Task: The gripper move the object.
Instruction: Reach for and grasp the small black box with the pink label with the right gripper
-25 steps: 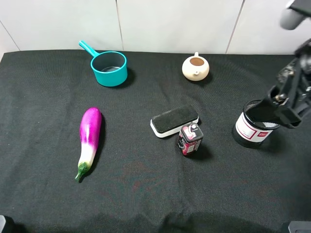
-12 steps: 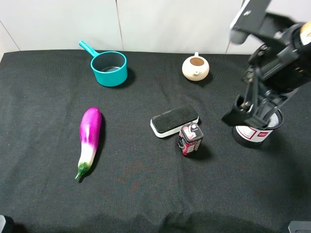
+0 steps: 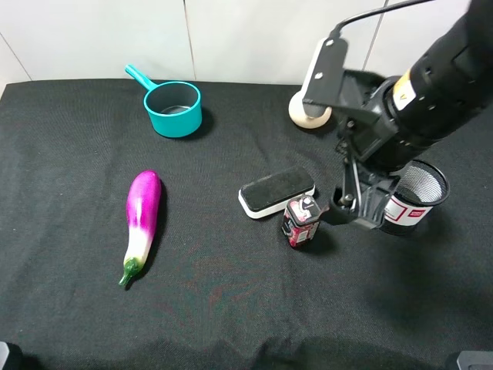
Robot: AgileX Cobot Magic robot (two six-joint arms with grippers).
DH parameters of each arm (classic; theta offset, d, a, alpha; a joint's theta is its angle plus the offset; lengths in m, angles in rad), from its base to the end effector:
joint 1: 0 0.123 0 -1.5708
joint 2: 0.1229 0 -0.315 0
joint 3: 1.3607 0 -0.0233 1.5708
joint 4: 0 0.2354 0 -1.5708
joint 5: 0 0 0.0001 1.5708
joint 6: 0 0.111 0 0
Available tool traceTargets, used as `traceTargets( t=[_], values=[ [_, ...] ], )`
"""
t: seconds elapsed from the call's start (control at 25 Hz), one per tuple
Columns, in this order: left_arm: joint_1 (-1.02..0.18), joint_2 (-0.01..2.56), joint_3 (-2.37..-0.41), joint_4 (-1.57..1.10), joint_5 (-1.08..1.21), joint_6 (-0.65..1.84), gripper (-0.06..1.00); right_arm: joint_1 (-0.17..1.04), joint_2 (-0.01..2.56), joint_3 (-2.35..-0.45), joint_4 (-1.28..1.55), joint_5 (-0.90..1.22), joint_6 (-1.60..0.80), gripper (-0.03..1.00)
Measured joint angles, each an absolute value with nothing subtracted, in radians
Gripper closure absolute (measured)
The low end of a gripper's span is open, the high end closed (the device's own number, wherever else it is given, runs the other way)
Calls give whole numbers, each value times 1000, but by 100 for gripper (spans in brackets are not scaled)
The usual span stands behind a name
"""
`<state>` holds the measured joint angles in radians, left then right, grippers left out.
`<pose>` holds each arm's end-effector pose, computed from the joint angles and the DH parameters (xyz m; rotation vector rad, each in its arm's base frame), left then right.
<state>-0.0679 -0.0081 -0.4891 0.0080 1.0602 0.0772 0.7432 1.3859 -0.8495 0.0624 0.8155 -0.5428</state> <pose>-0.0307 0.0029 0.2575 0.1480 2.0413 0.0154 0.1704 0.1634 0.2504 -1.6619 2.3029 0.1173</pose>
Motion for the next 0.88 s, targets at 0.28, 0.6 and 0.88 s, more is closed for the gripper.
traceTargets(
  t=[0.28, 0.6, 0.88],
  values=[
    [-68, -8, -489, 8, 1060, 77, 1, 756, 1494, -849, 84, 742, -584, 27],
    [-68, -8, -489, 8, 1060, 89, 1, 756, 1590, -850, 146, 662, -671, 27],
    [-68, -8, -489, 8, 1060, 94, 1, 756, 1640, -850, 167, 642, -690, 27]
  ],
)
